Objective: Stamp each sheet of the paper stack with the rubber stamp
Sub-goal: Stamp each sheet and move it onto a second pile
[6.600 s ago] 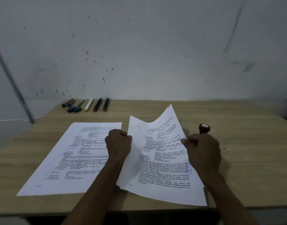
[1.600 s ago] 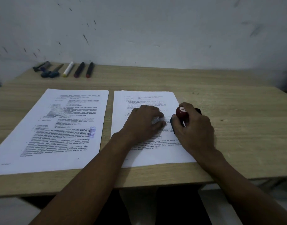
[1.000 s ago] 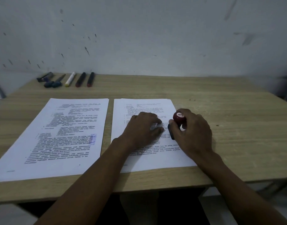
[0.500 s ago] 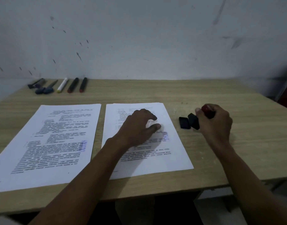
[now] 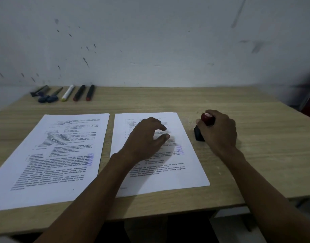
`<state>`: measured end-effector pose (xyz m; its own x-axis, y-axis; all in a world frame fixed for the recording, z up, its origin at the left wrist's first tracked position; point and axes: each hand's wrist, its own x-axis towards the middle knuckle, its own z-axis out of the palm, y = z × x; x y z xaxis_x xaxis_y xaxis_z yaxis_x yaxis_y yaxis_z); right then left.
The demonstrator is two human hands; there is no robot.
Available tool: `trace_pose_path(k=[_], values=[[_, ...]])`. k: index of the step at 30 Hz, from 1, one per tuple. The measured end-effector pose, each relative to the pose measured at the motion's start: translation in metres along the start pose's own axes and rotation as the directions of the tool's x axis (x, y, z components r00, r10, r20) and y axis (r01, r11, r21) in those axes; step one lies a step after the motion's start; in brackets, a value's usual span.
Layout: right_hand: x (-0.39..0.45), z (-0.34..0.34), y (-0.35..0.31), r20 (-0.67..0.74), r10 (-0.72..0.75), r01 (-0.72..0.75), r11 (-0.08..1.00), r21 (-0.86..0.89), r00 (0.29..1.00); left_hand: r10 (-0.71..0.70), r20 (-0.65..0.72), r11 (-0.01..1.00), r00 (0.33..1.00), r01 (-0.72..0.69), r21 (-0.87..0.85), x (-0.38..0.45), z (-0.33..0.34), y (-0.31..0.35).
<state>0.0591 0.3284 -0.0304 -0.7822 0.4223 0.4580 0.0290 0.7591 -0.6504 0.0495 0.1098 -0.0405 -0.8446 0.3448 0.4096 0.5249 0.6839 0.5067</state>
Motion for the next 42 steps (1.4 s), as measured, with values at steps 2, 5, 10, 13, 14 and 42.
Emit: trace_pose_path(k=[2,5,10,13,14,42], values=[[0.002,0.002,-0.001,0.031,-0.006,0.007,0.999,-0.033,1.0,-0.005,-0.007,1.0,1.0,0.005,0.0,0.0,0.0,-0.001],[0.003,0.004,-0.003,0.055,-0.012,0.015,0.998,-0.054,0.998,-0.009,-0.021,1.0,1.0,0.009,0.001,-0.002,-0.001,-0.003],[0.0,0.003,-0.003,0.081,-0.006,0.01,0.999,-0.048,0.997,-0.003,-0.039,1.0,0.999,0.003,-0.002,-0.004,-0.002,-0.005],[-0.004,0.002,-0.001,0.173,0.023,-0.013,0.998,-0.061,0.985,-0.016,-0.044,1.0,0.999,0.016,-0.002,-0.005,-0.001,-0.007],[-0.006,0.002,0.0,0.201,0.031,-0.017,0.997,-0.071,0.979,-0.022,-0.046,1.0,0.999,0.021,-0.004,-0.006,-0.001,-0.008],[-0.065,0.009,0.002,0.174,-0.14,0.142,0.99,0.002,0.975,-0.686,-0.167,0.646,0.708,0.698,0.309,-0.024,-0.026,-0.017]])
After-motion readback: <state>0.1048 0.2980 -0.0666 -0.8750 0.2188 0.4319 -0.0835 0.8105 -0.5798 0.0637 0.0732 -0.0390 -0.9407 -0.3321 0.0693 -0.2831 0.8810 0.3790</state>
